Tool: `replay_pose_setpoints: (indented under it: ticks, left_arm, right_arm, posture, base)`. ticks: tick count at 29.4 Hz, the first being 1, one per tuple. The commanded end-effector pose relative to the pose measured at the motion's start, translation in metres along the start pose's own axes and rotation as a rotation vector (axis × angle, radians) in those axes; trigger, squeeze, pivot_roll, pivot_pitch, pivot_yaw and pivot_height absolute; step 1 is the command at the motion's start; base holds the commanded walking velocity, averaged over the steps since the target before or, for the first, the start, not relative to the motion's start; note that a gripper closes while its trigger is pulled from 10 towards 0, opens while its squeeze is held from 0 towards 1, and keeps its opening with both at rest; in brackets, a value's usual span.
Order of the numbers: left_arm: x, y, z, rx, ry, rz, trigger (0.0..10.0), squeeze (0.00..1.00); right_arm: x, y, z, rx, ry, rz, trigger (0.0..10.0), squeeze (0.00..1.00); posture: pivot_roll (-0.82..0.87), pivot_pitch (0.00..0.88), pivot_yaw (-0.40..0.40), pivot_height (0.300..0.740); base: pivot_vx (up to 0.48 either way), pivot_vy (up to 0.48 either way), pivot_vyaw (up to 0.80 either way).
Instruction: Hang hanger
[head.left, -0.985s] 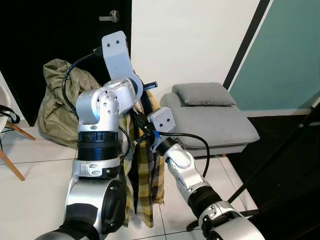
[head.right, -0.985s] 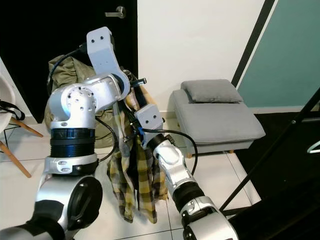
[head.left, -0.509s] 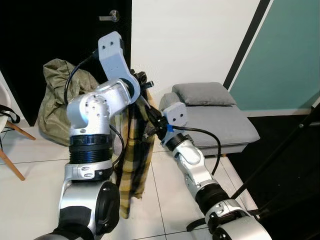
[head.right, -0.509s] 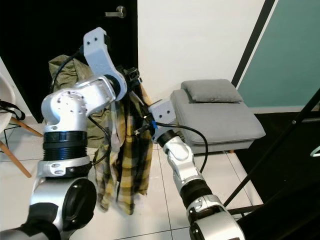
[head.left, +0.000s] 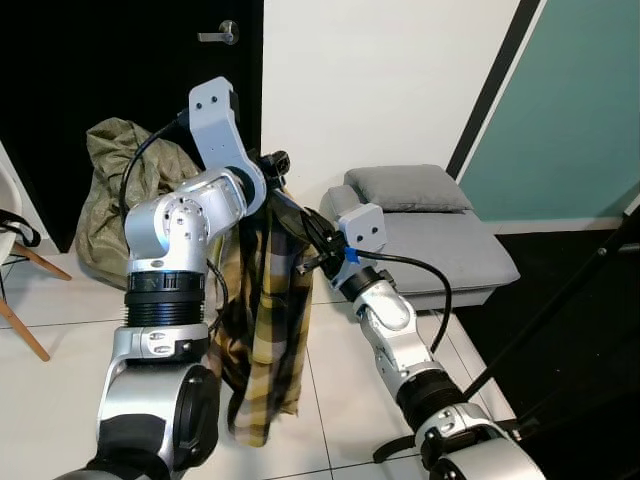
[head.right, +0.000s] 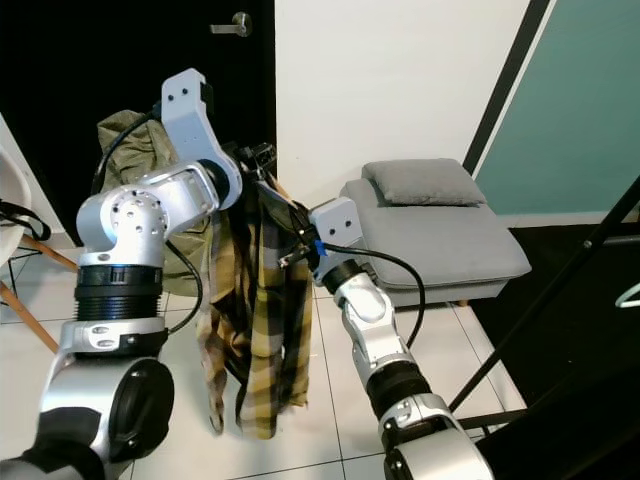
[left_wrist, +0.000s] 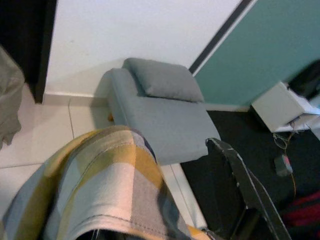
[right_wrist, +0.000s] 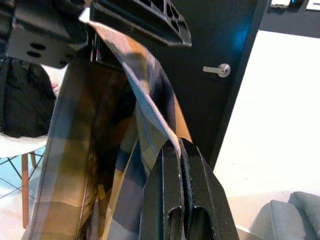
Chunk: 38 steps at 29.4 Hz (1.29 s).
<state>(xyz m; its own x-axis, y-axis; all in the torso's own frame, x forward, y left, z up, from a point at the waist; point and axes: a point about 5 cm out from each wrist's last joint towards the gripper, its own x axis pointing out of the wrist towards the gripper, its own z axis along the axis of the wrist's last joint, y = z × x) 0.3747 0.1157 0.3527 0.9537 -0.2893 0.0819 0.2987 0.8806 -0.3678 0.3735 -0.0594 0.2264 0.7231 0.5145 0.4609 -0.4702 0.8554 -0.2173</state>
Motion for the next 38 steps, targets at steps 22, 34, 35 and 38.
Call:
replay_pose_setpoints:
  ticks: [22,34,35,38]
  left_arm:
    - [-0.016,0.037,-0.016,0.470,0.153,-0.156,10.0,1.00]
    - [-0.037,0.050,-0.037,0.635,0.311,-0.332,10.0,0.00]
    - [-0.043,0.060,-0.056,0.663,0.367,-0.305,10.0,0.00]
    - [-0.048,0.088,-0.093,0.602,0.399,-0.119,10.0,0.00]
  right_arm:
    - [-0.005,-0.022,0.003,0.021,0.013,-0.072,0.0,0.00]
    - [-0.014,-0.010,-0.025,-0.043,0.267,0.159,0.0,0.00]
    - [-0.026,-0.010,-0.042,-0.035,0.373,0.173,0.0,0.00]
    - [-0.048,-0.012,-0.063,-0.010,0.493,0.137,0.0,0.00]
  posture:
    - [0.07,0.182,-0.069,0.740]
    - [0.06,0.176,-0.066,0.740]
    - [0.07,0.173,-0.079,0.740]
    - [0.07,0.160,-0.084,0.740]
  base:
    - [0.000,0.000,0.00]
    - [0.000,0.000,0.00]
    - [0.000,0.000,0.00]
    - [0.000,0.000,0.00]
